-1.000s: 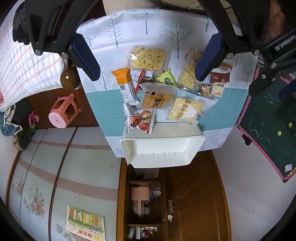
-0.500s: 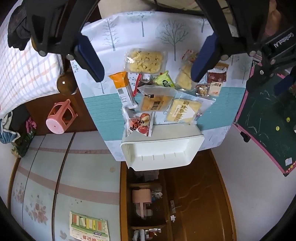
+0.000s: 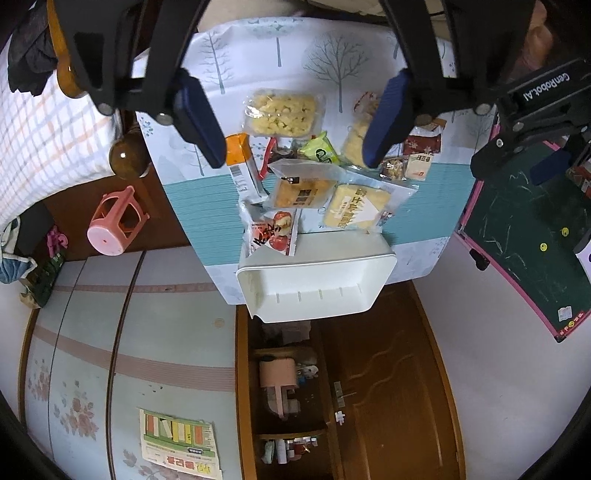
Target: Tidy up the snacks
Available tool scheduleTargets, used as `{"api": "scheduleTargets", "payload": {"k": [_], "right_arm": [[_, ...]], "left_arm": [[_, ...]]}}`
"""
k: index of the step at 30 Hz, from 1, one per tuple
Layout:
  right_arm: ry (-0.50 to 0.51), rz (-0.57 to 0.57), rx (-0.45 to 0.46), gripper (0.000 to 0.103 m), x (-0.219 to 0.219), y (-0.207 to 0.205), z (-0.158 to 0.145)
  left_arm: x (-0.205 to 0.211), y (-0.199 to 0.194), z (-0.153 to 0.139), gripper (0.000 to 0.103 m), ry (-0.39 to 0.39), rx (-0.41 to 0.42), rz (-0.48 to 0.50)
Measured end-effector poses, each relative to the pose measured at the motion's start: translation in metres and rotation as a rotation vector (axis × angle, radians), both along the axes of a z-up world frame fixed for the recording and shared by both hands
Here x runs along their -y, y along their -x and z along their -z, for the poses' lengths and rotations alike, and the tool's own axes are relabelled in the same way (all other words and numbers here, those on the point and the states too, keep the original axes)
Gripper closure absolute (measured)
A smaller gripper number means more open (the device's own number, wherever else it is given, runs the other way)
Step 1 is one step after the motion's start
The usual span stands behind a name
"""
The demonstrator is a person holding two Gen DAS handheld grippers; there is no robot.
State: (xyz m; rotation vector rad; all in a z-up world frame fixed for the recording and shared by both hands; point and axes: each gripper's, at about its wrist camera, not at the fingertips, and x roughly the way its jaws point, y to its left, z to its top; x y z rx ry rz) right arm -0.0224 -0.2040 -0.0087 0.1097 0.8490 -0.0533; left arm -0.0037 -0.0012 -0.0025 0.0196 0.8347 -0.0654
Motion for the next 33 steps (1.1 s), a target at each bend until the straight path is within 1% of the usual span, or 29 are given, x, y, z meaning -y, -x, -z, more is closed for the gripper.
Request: {"api": "scheduleTargets", "payload": {"k": [1,7,14,20,23,27,29,31,33], "right_arm": [[0.001,0.001,0.001,0.032,0.001,0.0,0.0],[0.012,0.003,-0.007,0.032,0.001,0.002,0.001],[0.036,0.002,-0.045,0.032,-0.002,0.0,0.005],[0.045,-0.026,-0.022,0.032,-0.003,0.001,0.001],[0.061,-0.051,-0.017,0.032,-0.005,0.0,-0.002],[0.061,-0.076,-0.028,0.032,-0.004,-0.006,-0.007],[0.057,-0.081,-0.031,0.032,0.0,-0.011,-0.012],[0.044,-0.084,-0.03,0.032,0.003,-0.013,-0.018],[0.022,-0.085,-0.032,0.032,0.009,-0.018,-0.026]], "left_arm": [[0.0,0.0,0.0,0.0,0.0,0.0,0.0],[0.003,0.002,-0.001,0.0,-0.001,0.0,0.004],[0.008,0.003,-0.003,0.0,-0.005,-0.004,0.013],[0.01,0.004,-0.002,0.0,0.008,-0.005,0.014],[0.011,0.003,-0.004,0.0,0.019,-0.006,0.036],[0.015,0.003,-0.011,0.0,-0.025,0.029,0.053],[0.015,0.003,-0.018,0.0,-0.024,0.043,0.057],[0.006,-0.004,-0.028,0.0,-0.017,0.043,0.063],[0.003,-0.009,-0.036,0.0,-0.032,0.034,0.067]]}}
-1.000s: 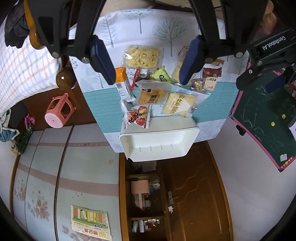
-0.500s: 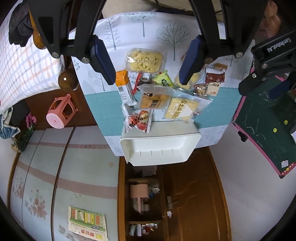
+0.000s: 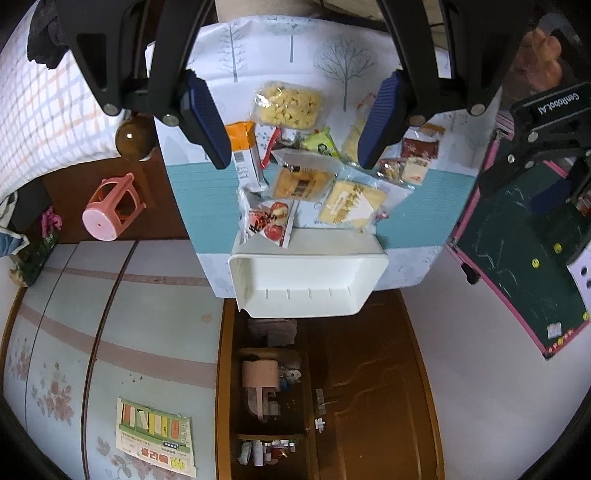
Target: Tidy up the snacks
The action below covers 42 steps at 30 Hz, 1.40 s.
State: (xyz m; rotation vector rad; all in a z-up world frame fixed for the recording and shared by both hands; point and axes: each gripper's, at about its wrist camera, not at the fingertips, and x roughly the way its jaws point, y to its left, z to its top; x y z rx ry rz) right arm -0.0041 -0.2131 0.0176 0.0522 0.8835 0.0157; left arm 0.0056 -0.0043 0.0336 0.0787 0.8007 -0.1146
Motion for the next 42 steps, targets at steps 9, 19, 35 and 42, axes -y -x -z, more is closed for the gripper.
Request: {"api": "scheduleTargets", "payload": {"k": [9,19,35,42], "right_arm": [[0.045,-0.011,0.07,0.032,0.003,-0.012,-0.042],[0.038,-0.026,0.053,0.031,0.015,-0.032,-0.043],[-0.023,-0.008,-0.266,0.031,0.056,-0.088,0.098],[-0.014,0.015,-0.399,0.032,0.063,-0.108,0.169]], "left_arm": [[-0.01,-0.018,-0.033,0.0,-0.022,-0.002,0.019],[-0.017,-0.038,-0.028,0.0,-0.083,0.002,0.012],[-0.038,-0.083,0.151,0.0,-0.294,-0.278,0.313],[-0.041,-0.086,0.194,0.002,-0.356,-0.342,0.476]]}}
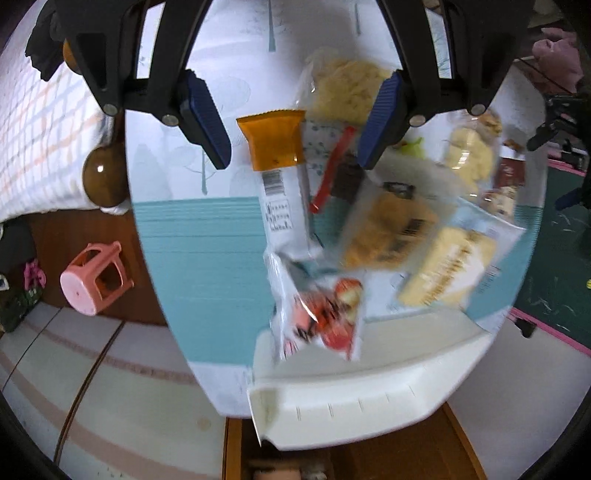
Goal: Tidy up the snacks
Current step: 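Grasp the brown wrapped candy with the left tool while the right tool grasps the white-orange bar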
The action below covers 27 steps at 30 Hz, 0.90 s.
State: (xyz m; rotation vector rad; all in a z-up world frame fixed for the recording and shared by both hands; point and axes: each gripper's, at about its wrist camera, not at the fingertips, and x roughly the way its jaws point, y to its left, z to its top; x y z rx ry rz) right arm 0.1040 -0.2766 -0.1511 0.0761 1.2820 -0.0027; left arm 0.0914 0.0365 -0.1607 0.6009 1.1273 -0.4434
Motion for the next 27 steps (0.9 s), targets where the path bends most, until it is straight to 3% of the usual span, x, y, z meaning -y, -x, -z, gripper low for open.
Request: {"api": "scheduleTargets", "payload": {"k": [11,14,20,24,26,27], "right_arm": [[-0.021,0.054,-0.062,0.032,0.013,-0.013,0.043],[-0.033,0.057,-0.084,0.032,0.014,-0.013,0.052],[-0.017,0.061,-0.061,0.035,0.01,-0.014,0.052],[0.019,0.054,-0.058,0.046,0.011,-0.019,0.05],[0.041,0.029,-0.057,0.06,0.007,-0.019,0.048],[0.036,0.026,-0.056,0.062,0.007,-0.018,0.046]], "left_arm": [[0.003,-0.023,0.043,0.016,-0.044,-0.122,0.041],[0.004,-0.027,0.053,0.024,-0.056,-0.14,0.049],[-0.004,-0.048,0.059,0.034,-0.005,-0.188,-0.007],[-0.009,-0.053,0.059,0.042,0.001,-0.189,-0.032],[-0.01,-0.053,0.057,0.046,0.008,-0.186,-0.044],[-0.011,-0.053,0.055,0.052,0.017,-0.184,-0.051]]}}
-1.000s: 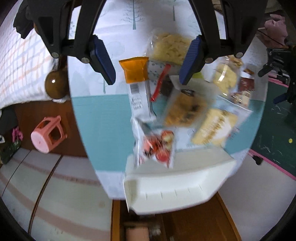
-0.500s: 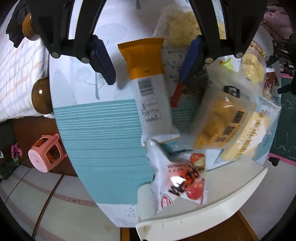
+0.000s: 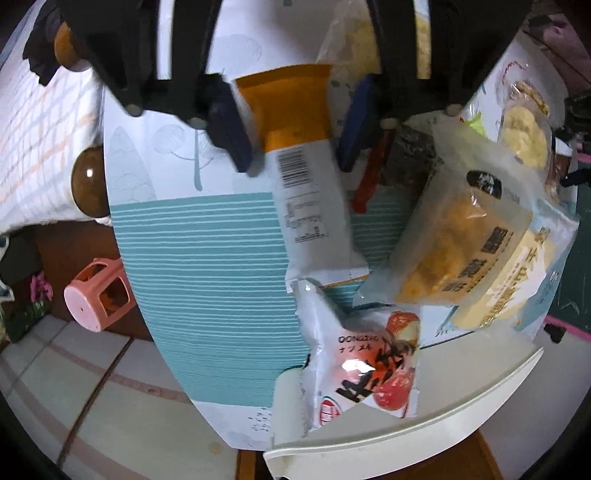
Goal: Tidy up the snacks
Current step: 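Grasp the brown wrapped candy with the left tool while the right tool grasps the white-orange bar, then carry both snacks into the white tray and open both tools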
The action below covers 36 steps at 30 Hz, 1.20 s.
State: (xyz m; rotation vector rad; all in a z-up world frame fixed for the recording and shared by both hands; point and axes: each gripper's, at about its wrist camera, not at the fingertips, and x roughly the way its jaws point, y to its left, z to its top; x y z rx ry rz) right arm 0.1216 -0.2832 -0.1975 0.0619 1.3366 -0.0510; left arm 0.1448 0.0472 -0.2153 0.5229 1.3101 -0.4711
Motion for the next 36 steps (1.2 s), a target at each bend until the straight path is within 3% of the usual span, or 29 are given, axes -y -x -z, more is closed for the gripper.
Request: {"api": "scheduleTargets", "payload": {"k": [1,6,12,19,23,28,31,36], "right_arm": [[-0.009,0.003,-0.006,0.063,0.0,0.001,-0.001],[-0.049,0.032,-0.001,0.068,0.006,0.008,-0.004],[-0.085,0.045,0.034,0.07,0.004,0.021,-0.019],[-0.139,0.045,0.096,0.07,0.0,0.041,-0.053],[-0.174,0.037,0.148,0.07,-0.004,0.047,-0.079],[-0.187,-0.011,0.253,0.07,-0.011,0.037,-0.124],[-0.167,-0.045,0.34,0.07,-0.024,0.023,-0.159],[-0.134,-0.046,0.461,0.07,-0.033,-0.025,-0.203]], "left_arm": [[0.0,0.0,-0.003,0.061,0.013,0.004,-0.004],[-0.004,0.007,-0.01,0.086,0.055,-0.012,-0.069],[-0.022,0.009,-0.017,0.088,0.107,-0.012,-0.168],[-0.039,0.017,-0.062,0.088,0.233,0.04,-0.296],[-0.034,0.027,-0.109,0.088,0.292,0.143,-0.328],[-0.017,0.009,-0.169,0.088,0.352,0.298,-0.361],[0.004,-0.01,-0.2,0.088,0.38,0.365,-0.371],[0.042,-0.06,-0.227,0.087,0.375,0.464,-0.363]]}}
